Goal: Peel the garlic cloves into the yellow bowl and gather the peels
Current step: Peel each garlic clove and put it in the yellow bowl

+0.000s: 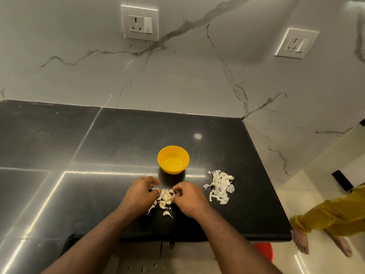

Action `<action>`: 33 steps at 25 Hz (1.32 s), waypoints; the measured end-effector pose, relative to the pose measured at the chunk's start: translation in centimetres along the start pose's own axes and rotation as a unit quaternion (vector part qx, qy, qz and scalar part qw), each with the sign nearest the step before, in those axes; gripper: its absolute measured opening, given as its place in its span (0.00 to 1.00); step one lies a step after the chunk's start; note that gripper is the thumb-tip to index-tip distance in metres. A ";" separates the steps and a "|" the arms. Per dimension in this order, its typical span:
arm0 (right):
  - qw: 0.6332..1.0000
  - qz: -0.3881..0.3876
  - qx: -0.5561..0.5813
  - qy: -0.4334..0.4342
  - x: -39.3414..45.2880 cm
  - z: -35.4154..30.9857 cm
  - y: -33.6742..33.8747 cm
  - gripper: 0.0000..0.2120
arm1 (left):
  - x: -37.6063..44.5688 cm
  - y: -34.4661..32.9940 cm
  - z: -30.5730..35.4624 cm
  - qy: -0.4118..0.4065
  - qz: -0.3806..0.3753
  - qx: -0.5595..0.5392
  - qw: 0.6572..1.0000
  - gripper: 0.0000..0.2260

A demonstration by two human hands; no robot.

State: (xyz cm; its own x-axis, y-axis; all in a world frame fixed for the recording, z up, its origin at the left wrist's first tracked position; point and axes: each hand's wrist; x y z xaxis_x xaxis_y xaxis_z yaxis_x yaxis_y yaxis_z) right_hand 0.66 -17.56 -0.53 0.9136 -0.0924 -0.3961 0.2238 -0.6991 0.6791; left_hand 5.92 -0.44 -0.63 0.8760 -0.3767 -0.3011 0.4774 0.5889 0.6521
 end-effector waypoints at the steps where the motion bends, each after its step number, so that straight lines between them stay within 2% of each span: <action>1: 1.000 0.002 -0.004 -0.001 0.0 -0.6 -0.2 0.14 | -0.2 0.1 -0.2 -0.004 -0.012 -0.002 1.000 0.13; 8: 0.998 0.041 0.033 -0.028 -0.8 -1.8 -1.2 0.13 | -1.7 0.7 -1.2 -0.050 -0.026 -0.006 0.998 0.15; 11: 0.998 0.024 0.043 -0.041 -1.8 -2.1 -1.6 0.11 | -2.4 0.7 -1.7 -0.067 -0.031 0.017 0.997 0.16; 17: 0.998 0.023 0.031 -0.041 -3.8 -1.7 -2.7 0.03 | -3.7 0.0 -2.5 -0.091 -0.051 0.056 0.993 0.10; 22: 1.000 -0.011 -0.006 -0.022 -4.1 -1.5 -2.8 0.07 | -3.9 -0.9 -2.0 -0.076 -0.022 0.084 0.993 0.04; 25: 0.999 -0.008 -0.046 -0.007 -3.5 -1.4 -3.1 0.04 | -3.9 -1.1 -1.8 -0.068 -0.010 0.082 0.994 0.04; 33: 0.999 -0.011 0.039 0.003 -3.0 -0.5 -1.4 0.06 | -4.3 -0.7 -2.1 -0.062 -0.019 0.048 0.997 0.07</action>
State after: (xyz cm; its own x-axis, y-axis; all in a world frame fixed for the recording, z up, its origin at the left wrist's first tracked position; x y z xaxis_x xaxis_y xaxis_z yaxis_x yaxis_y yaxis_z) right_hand -2.24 -15.94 -0.02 0.9110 -0.0717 -0.4062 0.2169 -0.7544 0.6196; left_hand 1.96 2.33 -1.26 0.8398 -0.4862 -0.2416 0.4955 0.5044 0.7072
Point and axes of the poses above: each hand's wrist, its own x-axis towards the middle knuckle, its own y-axis out of the back of the hand, z = x × y, and after that the axes turned 8 degrees about -z, right-handed
